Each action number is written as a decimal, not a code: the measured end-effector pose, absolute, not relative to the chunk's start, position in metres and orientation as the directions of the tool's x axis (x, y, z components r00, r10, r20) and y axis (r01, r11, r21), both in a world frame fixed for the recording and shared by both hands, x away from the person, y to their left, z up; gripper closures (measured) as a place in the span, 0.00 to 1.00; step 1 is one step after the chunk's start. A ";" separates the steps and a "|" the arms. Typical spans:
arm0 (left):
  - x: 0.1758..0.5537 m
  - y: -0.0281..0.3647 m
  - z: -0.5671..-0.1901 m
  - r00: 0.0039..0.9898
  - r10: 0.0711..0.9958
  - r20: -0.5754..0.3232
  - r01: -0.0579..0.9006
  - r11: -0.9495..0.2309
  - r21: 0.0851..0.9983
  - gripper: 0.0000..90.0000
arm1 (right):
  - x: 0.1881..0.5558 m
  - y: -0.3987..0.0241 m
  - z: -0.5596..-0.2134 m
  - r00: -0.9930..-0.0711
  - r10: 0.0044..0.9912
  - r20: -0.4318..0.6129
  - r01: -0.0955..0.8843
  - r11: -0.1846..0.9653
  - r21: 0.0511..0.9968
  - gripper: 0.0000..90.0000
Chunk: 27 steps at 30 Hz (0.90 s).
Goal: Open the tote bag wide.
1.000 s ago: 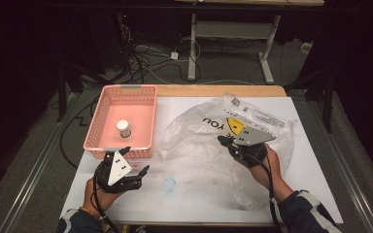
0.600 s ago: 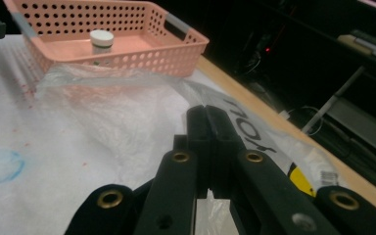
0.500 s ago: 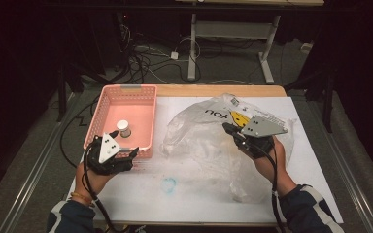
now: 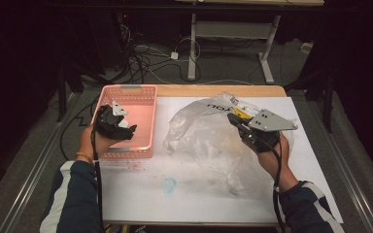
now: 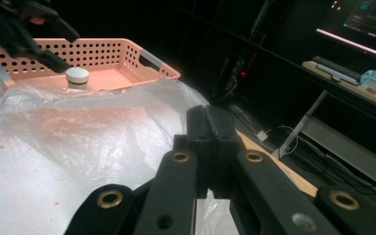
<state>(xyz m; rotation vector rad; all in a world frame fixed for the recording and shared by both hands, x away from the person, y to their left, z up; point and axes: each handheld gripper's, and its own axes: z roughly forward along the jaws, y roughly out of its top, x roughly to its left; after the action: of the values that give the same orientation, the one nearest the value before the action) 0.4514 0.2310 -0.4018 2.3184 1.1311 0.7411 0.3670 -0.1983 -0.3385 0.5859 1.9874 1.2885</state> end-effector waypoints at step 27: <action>0.490 0.238 -0.423 0.584 0.797 0.151 0.714 -0.594 0.372 0.53 | 0.367 -0.205 -0.343 -0.697 0.660 -0.280 0.019 0.408 0.913 1.00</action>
<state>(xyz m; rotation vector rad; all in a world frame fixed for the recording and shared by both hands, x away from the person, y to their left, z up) 0.4903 0.2385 -0.4228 2.5456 1.2433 0.4415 0.3666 -0.2046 -0.3431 0.5752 2.0352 1.3080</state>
